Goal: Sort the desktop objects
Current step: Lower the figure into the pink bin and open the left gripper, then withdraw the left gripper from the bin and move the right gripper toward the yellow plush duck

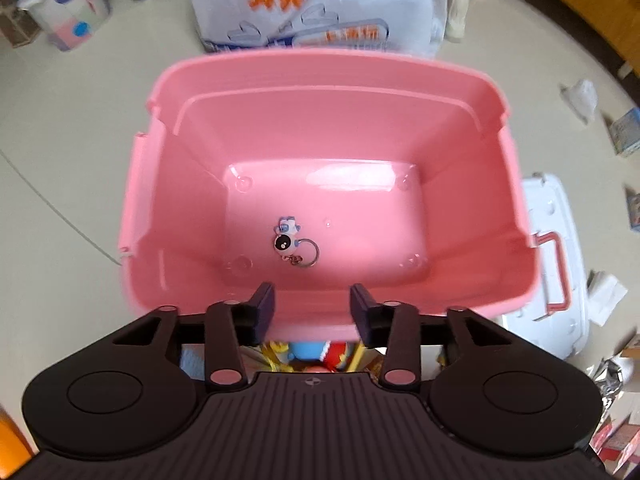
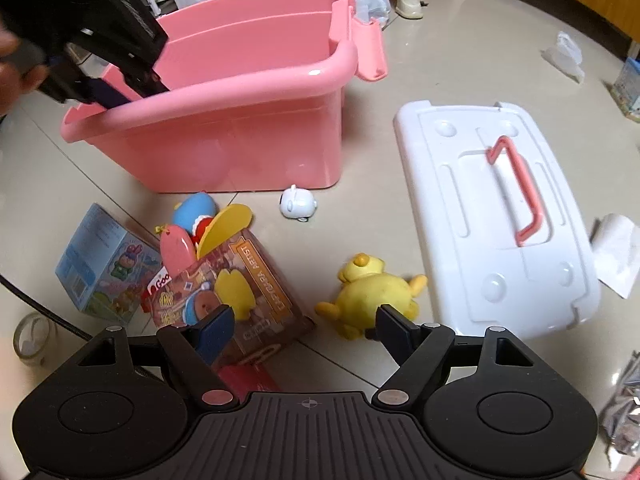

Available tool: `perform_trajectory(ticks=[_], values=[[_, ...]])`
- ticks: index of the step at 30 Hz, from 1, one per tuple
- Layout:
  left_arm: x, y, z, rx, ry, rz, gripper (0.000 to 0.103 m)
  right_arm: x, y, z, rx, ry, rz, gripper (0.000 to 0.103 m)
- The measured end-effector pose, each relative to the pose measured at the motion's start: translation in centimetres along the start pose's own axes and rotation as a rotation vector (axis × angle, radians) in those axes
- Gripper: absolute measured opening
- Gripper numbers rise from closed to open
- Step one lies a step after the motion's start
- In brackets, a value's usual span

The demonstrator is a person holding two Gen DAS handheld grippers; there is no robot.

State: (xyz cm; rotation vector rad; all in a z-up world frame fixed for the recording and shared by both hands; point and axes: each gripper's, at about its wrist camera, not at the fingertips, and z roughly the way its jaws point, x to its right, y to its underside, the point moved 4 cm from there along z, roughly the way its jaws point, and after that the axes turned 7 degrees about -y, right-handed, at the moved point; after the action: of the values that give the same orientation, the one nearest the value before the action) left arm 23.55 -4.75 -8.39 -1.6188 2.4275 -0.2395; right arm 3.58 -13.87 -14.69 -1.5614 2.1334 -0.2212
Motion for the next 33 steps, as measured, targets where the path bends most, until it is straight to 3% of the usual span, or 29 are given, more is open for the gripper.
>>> perform_trajectory(ticks=[10,16,22,28,33], values=[[-1.1,4.2,-5.4,0.059,-0.004,-0.040,0.048,-0.1,0.1,-4.1,0.027,0.015,-0.032,0.076],[-0.4,7.9,-8.4,0.094,-0.041,0.008,0.060,-0.3,0.2,-6.0,0.044,0.031,-0.069,0.077],[0.5,11.2,-10.3,0.112,-0.042,0.022,0.062,-0.5,0.2,-7.8,0.063,0.039,-0.098,0.077],[2.0,14.2,-11.5,0.124,-0.050,0.050,0.073,-0.6,0.4,-9.0,0.067,0.051,-0.121,0.078],[2.9,16.7,-11.2,0.099,-0.029,0.013,0.075,0.1,0.5,-9.5,0.074,0.079,-0.107,0.079]])
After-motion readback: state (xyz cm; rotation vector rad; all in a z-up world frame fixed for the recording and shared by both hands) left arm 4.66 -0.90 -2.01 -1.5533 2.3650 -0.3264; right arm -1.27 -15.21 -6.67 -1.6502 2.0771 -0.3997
